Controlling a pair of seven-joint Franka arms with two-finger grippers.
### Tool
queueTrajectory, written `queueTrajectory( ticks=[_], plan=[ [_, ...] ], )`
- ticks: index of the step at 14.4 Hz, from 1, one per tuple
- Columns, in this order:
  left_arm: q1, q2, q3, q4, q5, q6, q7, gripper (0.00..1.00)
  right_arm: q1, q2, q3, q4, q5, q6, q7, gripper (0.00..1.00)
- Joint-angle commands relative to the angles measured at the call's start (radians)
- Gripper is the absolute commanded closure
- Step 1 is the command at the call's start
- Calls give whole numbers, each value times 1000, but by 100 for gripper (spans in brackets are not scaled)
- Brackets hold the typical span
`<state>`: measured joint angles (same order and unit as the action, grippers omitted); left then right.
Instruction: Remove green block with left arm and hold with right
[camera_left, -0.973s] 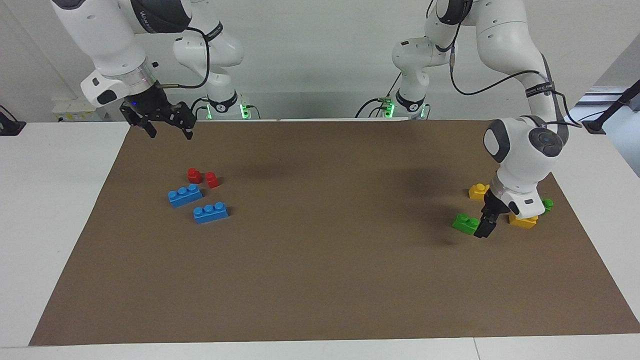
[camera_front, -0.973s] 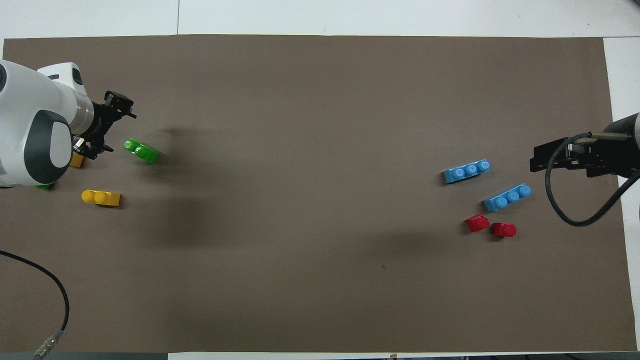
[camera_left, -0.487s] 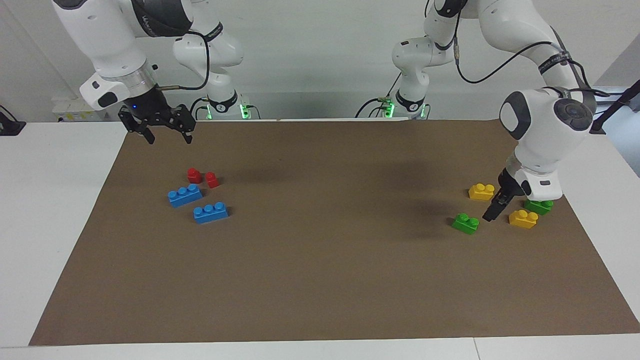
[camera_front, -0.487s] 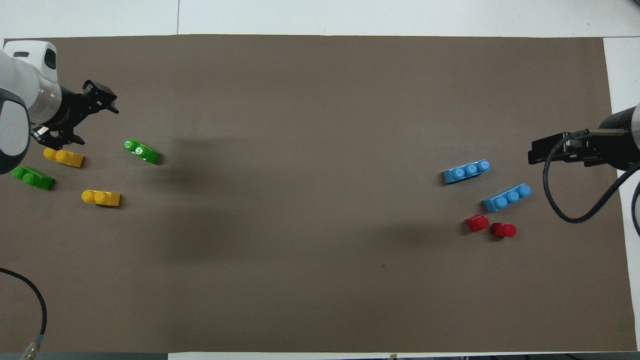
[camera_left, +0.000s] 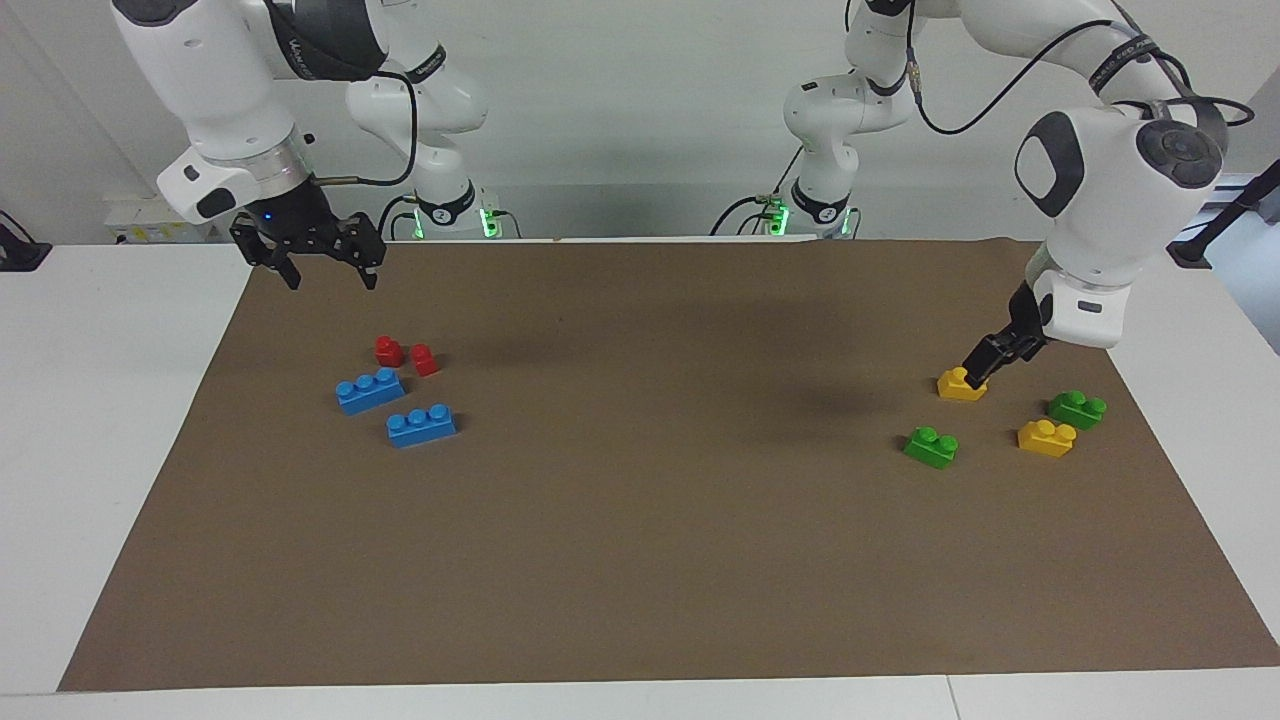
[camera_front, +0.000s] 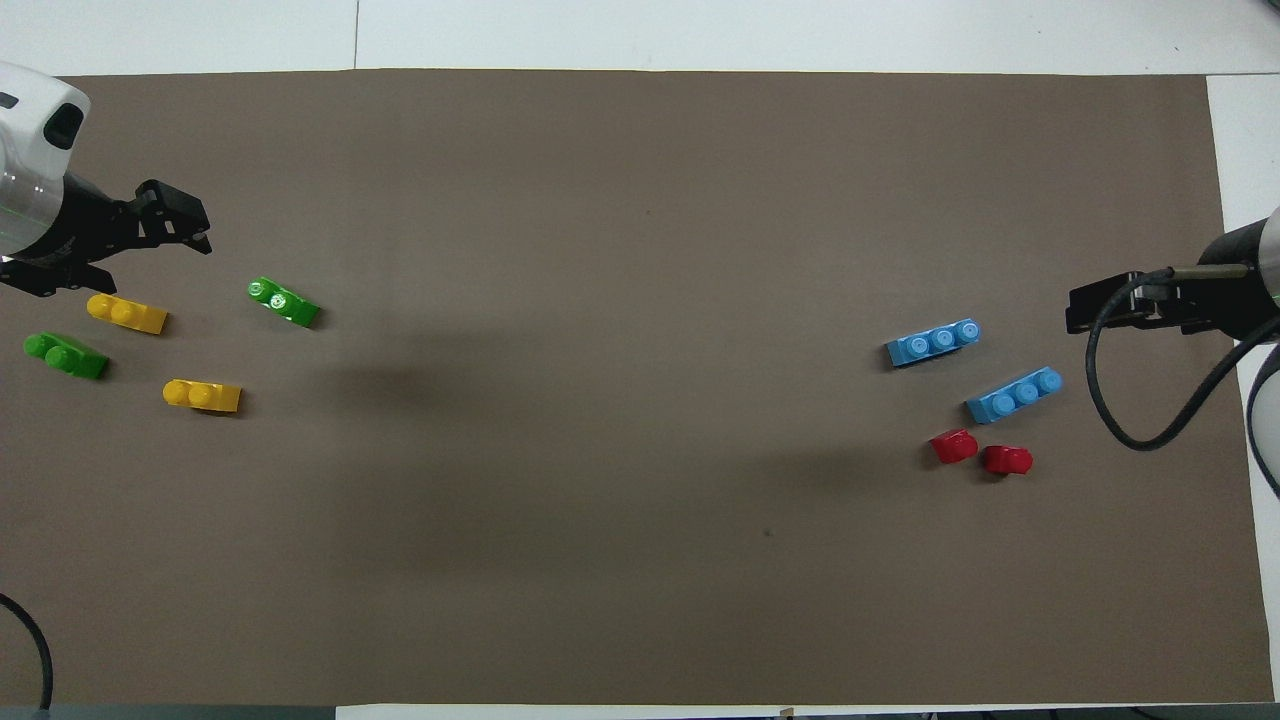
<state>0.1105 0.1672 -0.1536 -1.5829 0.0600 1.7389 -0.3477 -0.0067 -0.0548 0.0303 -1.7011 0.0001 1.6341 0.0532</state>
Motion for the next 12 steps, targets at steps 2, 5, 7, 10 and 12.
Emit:
queueTrajectory(
  ticks=[2,5,7,10,12],
  plan=[
    [-2,-116,2,-14,-29,-105,134,0,-10,-10,6,-12,-23,-5,-23,0],
    [-3,-175,2,-40,-29,-153,215,0,-10,-11,6,-11,-22,-17,-23,0],
    [-3,-237,2,-97,-34,-150,262,0,-12,-10,6,-8,-20,-20,-23,0],
    [-5,-288,2,-144,-34,-156,335,0,-12,-10,6,-8,-18,-20,-23,0],
    [-3,-305,3,-154,-35,-165,363,0,-13,-10,6,-8,-20,-20,-23,0]
  ],
)
